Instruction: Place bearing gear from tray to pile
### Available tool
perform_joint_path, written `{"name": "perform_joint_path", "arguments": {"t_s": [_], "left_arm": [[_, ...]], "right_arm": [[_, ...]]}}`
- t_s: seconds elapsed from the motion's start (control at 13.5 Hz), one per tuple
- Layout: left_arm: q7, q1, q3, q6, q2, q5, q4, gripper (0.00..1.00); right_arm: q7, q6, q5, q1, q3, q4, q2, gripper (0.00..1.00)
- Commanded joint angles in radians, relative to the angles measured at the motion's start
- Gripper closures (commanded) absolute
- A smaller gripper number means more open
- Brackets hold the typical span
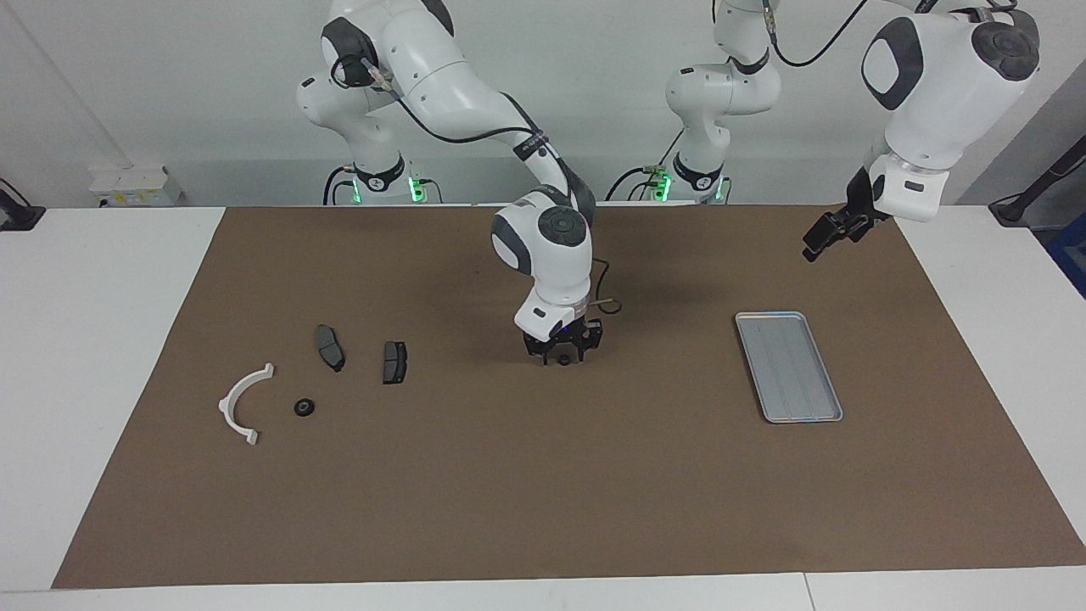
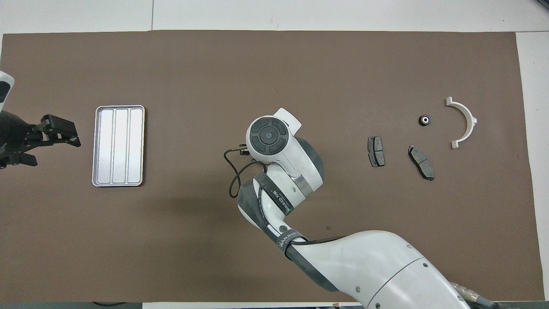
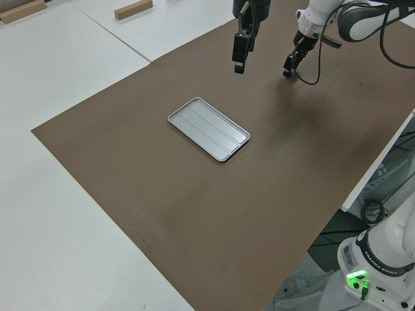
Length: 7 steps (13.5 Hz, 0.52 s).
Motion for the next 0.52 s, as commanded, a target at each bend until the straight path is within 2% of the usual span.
{"name": "perform_joint_path", "arguments": {"t_s": [0.0,0.07,0.37,0.45], "left_arm": [[0.018,0.023,-0.008,0.022,-0.024,0.0,-0.027,0.0],[0.016,0.023,-0.008,0.028,-0.024,0.0,-0.027,0.0],[0.016,0.035,-0.011,0.039,-0.019,-0.009,-0.023,0.0],[0.016,0.035,-0.011,0.039,-0.019,-0.009,-0.023,0.0]], "right_arm": [[-0.023,0.041,0.01,-0.012,0.01,-0.029,-0.002,0.57],[-0.025,0.041,0.01,-0.013,0.01,-0.029,-0.002,0.75],[-0.028,0.04,0.009,-0.016,0.01,-0.029,-0.002,1.0],[-0.028,0.04,0.009,-0.016,0.01,-0.027,-0.002,1.0]]}}
